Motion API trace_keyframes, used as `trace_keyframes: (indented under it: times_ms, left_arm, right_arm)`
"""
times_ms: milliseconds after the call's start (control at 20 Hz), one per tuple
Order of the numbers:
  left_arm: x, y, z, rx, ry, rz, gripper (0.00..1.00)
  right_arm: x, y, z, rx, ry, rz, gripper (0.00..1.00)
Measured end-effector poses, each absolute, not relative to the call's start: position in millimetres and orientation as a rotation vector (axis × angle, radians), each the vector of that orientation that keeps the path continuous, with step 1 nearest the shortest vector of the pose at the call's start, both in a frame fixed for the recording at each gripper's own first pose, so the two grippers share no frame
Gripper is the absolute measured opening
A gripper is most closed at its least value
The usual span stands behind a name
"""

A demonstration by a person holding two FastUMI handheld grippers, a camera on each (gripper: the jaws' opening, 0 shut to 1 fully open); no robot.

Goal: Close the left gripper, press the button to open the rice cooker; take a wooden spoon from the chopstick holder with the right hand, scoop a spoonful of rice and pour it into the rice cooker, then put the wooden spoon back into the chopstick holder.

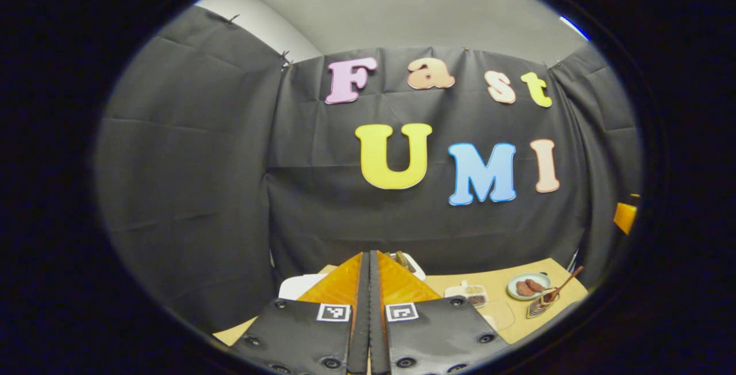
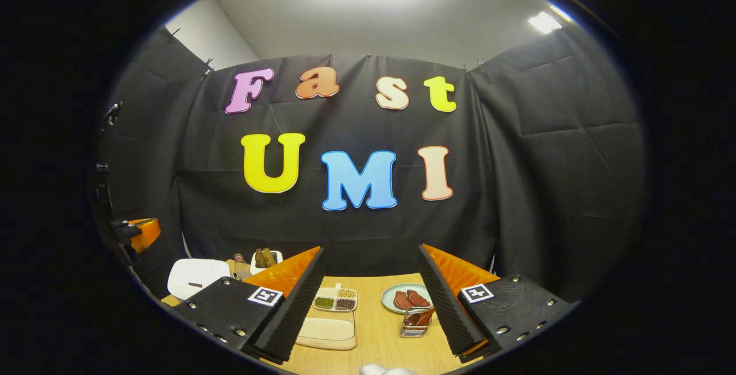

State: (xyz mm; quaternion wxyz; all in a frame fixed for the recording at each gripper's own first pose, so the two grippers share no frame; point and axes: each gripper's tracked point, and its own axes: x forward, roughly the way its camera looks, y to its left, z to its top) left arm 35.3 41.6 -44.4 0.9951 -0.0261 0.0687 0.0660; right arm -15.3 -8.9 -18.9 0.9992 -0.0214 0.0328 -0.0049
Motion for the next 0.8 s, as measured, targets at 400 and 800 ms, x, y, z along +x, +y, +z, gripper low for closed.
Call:
trace_keyframes:
  times_ms: [400, 800]
  left_arm:
    - [93, 86, -191, -0.101, 0.420, 0.241, 0.08]
    - [99, 104, -275, -0.100, 0.588, 0.299, 0.09]
  right_arm:
    - [-5, 0, -35, -0.103, 0.122, -0.002, 0.97]
    - [-3, 6, -44, -0.131, 0.152, 0.011, 0.97]
